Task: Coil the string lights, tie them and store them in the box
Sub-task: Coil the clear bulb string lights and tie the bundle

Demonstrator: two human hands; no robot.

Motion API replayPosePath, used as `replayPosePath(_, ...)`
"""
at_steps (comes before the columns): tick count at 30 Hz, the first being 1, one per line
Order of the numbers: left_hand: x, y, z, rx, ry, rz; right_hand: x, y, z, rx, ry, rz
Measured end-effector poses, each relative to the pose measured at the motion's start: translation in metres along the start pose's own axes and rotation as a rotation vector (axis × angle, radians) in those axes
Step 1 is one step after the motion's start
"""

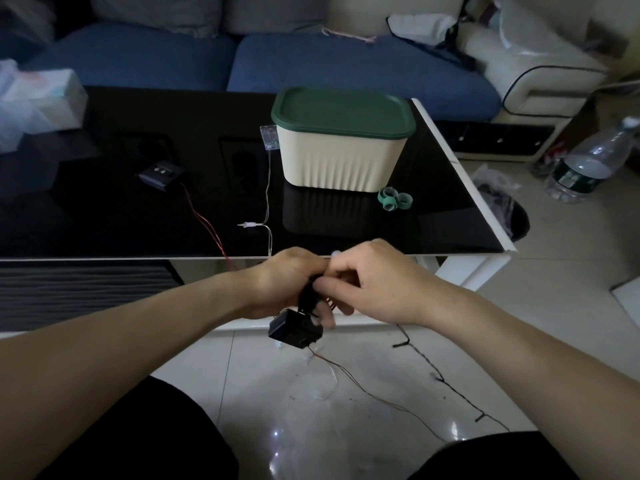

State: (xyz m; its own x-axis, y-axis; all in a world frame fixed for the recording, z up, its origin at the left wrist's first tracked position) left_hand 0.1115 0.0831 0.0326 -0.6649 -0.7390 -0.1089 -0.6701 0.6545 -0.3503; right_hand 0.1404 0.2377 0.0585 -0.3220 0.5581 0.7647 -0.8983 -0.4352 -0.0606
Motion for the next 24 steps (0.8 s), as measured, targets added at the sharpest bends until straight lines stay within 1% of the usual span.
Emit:
replayPosePath(2, 0.001, 0.000, 0.001, 0.012, 0.024, 0.068, 0.003, 0.000, -0.006, -0.012, 0.043, -0.060)
replayPosePath(4, 0.000, 0.000, 0.001, 0.023, 0.053, 0.100, 0.008, 0.001, -0.012, -0.039, 0.068, -0.096)
replayPosePath(6, 0.002, 0.001, 0.001, 0.033, 0.089, 0.112, 0.011, 0.001, -0.019, -0.071, 0.134, -0.044)
replayPosePath(8, 0.006, 0.003, 0.003, 0.057, 0.076, 0.120, 0.016, 0.000, -0.026, -0.107, 0.188, 0.031)
replayPosePath(12, 0.011, 0.001, 0.003, 0.048, 0.044, 0.119, 0.025, -0.003, -0.040, -0.187, 0.192, 0.150)
replayPosePath(15, 0.014, 0.000, -0.001, -0.002, 0.010, 0.003, 0.028, -0.003, -0.055, -0.284, 0.187, 0.188)
replayPosePath(20, 0.027, 0.002, -0.010, -0.074, -0.187, -0.280, 0.026, -0.005, -0.074, -0.445, 0.196, 0.243)
replayPosePath(22, 0.032, 0.002, -0.012, -0.095, -0.256, -0.346, 0.024, -0.004, -0.078, -0.486, 0.222, 0.233)
replayPosePath(24, 0.034, 0.002, -0.013, -0.102, -0.310, -0.377, 0.023, -0.003, -0.076, -0.490, 0.198, 0.207)
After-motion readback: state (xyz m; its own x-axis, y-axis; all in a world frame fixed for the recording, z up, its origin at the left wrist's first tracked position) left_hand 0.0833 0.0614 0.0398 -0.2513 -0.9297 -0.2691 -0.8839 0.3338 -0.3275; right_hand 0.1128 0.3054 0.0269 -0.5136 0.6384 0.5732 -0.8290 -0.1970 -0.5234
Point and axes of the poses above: each hand's wrist, its own y-axis towards the middle knuckle, its own x-axis out of the back of the hand, z = x × y, the point moved 1 cm from there along y, towards the middle knuckle, and after that the axes turned 4 degrees about -x, right-handed, at the moved point
